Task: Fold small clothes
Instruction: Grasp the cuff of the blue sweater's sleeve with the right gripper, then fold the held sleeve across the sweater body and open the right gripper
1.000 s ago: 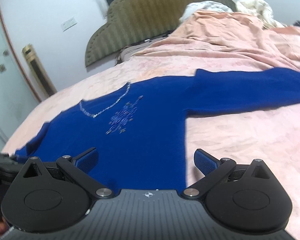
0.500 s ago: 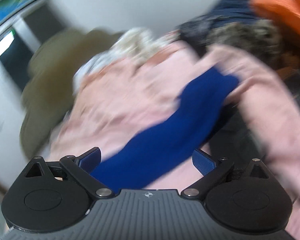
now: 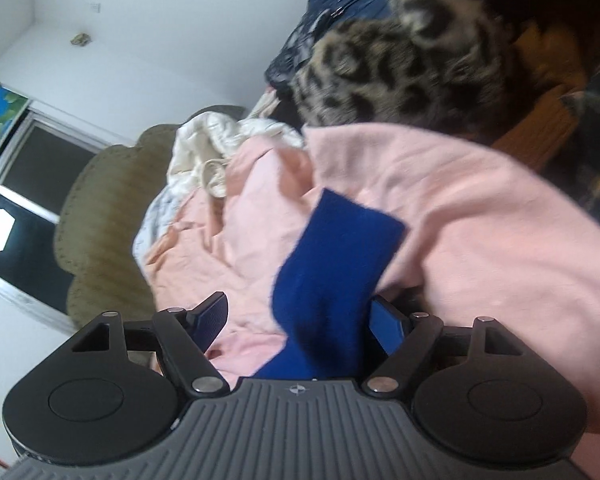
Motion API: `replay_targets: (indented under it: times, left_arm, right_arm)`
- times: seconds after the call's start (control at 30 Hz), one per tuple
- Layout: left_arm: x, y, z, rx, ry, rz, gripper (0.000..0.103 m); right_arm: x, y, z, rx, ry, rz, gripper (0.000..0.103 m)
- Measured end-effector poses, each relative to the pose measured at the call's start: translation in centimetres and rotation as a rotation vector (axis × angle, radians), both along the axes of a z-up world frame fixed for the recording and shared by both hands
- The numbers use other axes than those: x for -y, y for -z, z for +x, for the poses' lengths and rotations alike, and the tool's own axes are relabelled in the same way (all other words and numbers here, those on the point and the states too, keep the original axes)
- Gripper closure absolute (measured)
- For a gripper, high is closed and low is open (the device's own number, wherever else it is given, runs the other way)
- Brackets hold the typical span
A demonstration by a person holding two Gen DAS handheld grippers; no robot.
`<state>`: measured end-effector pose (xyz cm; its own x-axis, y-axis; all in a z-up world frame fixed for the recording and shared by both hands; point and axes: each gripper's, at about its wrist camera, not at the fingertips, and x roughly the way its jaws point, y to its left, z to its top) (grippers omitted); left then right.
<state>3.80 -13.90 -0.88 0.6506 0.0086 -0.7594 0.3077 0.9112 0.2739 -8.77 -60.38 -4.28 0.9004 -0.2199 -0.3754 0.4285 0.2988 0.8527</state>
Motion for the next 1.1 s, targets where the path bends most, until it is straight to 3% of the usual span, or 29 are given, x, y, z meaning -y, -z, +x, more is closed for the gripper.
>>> replay_targets:
  times: [0.1,0.2,0.3,0.33,0.57,0.67,0.83,0.97,1.1]
  left_arm:
    - [0.0,0.1,0.0,0.0,-0.004,0.007,0.002]
    - [-0.1,0.1,0.0,-0.002,-0.007,0.006,0.002]
    - [-0.2,0.0,0.1,0.002,-0.01,0.005,0.002]
    - [-0.3,-0.1,0.1,0.004,-0.01,0.004,0.002]
    - [-2.5,-0.6,0.2,0.041,-0.055,0.01,0.002]
    - [-4.1,-0.7,0.6,0.046,-0.094,0.009,0.002]
    - [-7.6,-0.5,1.3,0.027,-0.161,-0.02,0.002]
    - [-10.4,-0.3,1.6,0.013,-0.212,-0.028,0.002]
    - [-13.0,-0.2,1.7,0.014,-0.253,-0.03,0.002]
  right_arm:
    - [0.1,-0.9,1.4,0.025,-0.023,-0.023,0.031]
    - [0.4,-1.6,2.3,-0.011,0.001,-0.064,0.047]
    - [0.8,-1.7,2.1,-0.041,0.03,-0.069,0.078]
    - [1.0,-1.7,2.3,-0.063,0.036,-0.071,0.094]
    - [-1.6,-4.6,1.7,-0.131,0.082,-0.222,0.093]
    - [-5.2,-7.7,2.1,-0.163,0.058,-0.387,0.093]
    - [-15.0,-11.8,5.5,-0.197,-0.117,-0.701,0.093]
    - [-22.0,-12.6,9.1,-0.162,-0.276,-0.779,0.093]
    - [-27.6,-12.3,13.4,-0.143,-0.385,-0.787,0.093]
